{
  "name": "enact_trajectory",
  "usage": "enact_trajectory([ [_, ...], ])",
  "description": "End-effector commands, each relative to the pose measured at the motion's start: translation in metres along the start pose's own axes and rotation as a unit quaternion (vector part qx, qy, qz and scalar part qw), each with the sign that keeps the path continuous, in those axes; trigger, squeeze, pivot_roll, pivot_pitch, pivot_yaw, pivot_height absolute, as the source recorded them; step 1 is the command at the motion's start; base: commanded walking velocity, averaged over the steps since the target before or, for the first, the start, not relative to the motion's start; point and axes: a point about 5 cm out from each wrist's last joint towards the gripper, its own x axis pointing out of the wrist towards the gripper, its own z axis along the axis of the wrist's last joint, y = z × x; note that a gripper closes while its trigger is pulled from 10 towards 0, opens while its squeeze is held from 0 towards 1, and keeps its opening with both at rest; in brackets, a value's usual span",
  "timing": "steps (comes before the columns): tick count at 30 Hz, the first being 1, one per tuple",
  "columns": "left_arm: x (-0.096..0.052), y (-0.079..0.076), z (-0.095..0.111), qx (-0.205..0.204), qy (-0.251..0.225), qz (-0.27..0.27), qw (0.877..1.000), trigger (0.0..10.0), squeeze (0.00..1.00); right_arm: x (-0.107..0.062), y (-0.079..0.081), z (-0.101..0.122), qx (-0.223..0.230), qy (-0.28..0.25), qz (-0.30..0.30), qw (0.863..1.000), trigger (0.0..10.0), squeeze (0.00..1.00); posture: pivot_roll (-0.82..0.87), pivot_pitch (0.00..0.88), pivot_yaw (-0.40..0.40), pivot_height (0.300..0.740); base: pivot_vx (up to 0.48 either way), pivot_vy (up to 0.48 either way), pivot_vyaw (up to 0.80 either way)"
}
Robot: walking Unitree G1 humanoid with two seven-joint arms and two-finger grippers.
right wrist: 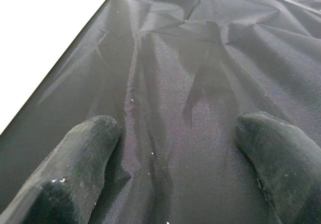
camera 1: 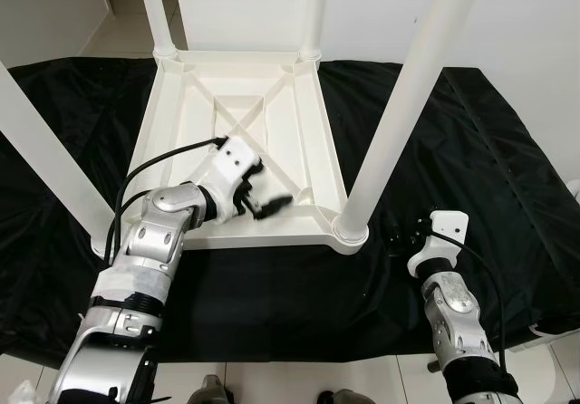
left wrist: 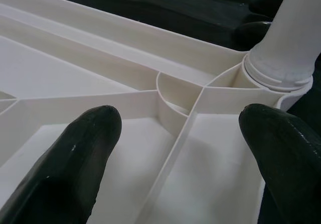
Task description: Building children table
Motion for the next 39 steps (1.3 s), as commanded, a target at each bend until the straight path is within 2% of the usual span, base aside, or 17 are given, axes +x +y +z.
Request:
enact_trajectory([
  [1, 0.0, -0.002, -0.001, -0.001, 0.002, -0.013, 1.0, 10.0, 0.0, -0.003, -0.002, -0.001, 0.004, 0.002, -0.006, 1.0, 10.0, 0.0, 0.02, 0.008, 0.004, 0.74, 0.0, 0.0, 0.0],
  [4, 0.001, -0.007, -0.004, 0.011, 0.011, -0.029, 0.999, 10.0, 0.0, -0.003, -0.003, -0.001, 0.003, 0.001, -0.009, 1.0, 10.0, 0.0, 0.02, 0.007, 0.007, 0.74, 0.0, 0.0, 0.0],
  [12, 0.005, -0.007, -0.008, 0.014, 0.033, -0.02, 0.999, 10.0, 0.0, -0.003, -0.006, 0.001, 0.002, -0.001, -0.015, 1.0, 10.0, 0.0, 0.02, 0.015, 0.013, 0.74, 0.0, 0.0, 0.0],
  [17, 0.009, -0.004, -0.006, -0.001, 0.033, -0.001, 0.999, 10.0, 0.0, -0.003, -0.006, 0.001, 0.002, -0.001, -0.016, 1.0, 10.0, 0.0, 0.02, 0.019, 0.013, 0.74, 0.0, 0.0, 0.0],
  [20, 0.013, 0.003, -0.006, -0.017, 0.036, 0.042, 0.998, 10.0, 0.0, -0.003, -0.007, 0.001, 0.003, -0.002, -0.019, 1.0, 10.0, 0.0, 0.01, 0.023, 0.014, 0.74, 0.0, 0.0, 0.0],
  [21, 0.013, 0.003, -0.006, -0.017, 0.036, 0.042, 0.998, 10.0, 0.0, -0.003, -0.007, 0.001, 0.003, -0.002, -0.019, 1.0, 10.0, 0.0, 0.01, 0.023, 0.014, 0.74, 0.0, 0.0, 0.0],
  [22, 0.016, 0.01, -0.004, -0.027, 0.034, 0.08, 0.996, 10.0, 0.0, -0.003, -0.006, 0.001, 0.004, -0.003, -0.02, 1.0, 10.0, 0.0, 0.01, 0.024, 0.015, 0.74, 0.0, 0.0, 0.0],
  [23, 0.016, 0.011, -0.004, -0.029, 0.033, 0.087, 0.995, 10.0, 0.0, -0.004, -0.005, 0.001, 0.004, -0.003, -0.019, 1.0, 10.0, 0.0, 0.01, 0.024, 0.015, 0.74, 0.0, 0.0, 0.0],
  [27, 0.018, 0.008, -0.005, -0.017, 0.039, 0.076, 0.996, 10.0, 0.0, -0.003, -0.005, 0.002, 0.004, -0.004, -0.019, 1.0, 10.0, 0.0, 0.01, 0.024, 0.016, 0.74, 0.0, 0.0, 0.0],
  [30, 0.019, 0.009, -0.007, -0.02, 0.049, 0.083, 0.995, 10.0, 0.0, -0.003, -0.005, 0.002, 0.004, -0.004, -0.019, 1.0, 10.0, 0.0, 0.01, 0.025, 0.018, 0.74, 0.0, 0.0, 0.0],
  [39, 0.021, 0.014, -0.012, 0.003, 0.08, 0.1, 0.992, 10.0, 0.0, -0.005, -0.006, 0.002, 0.004, -0.004, -0.023, 1.0, 10.0, 0.0, 0.0, 0.028, 0.024, 0.74, 0.0, 0.0, 0.0],
])
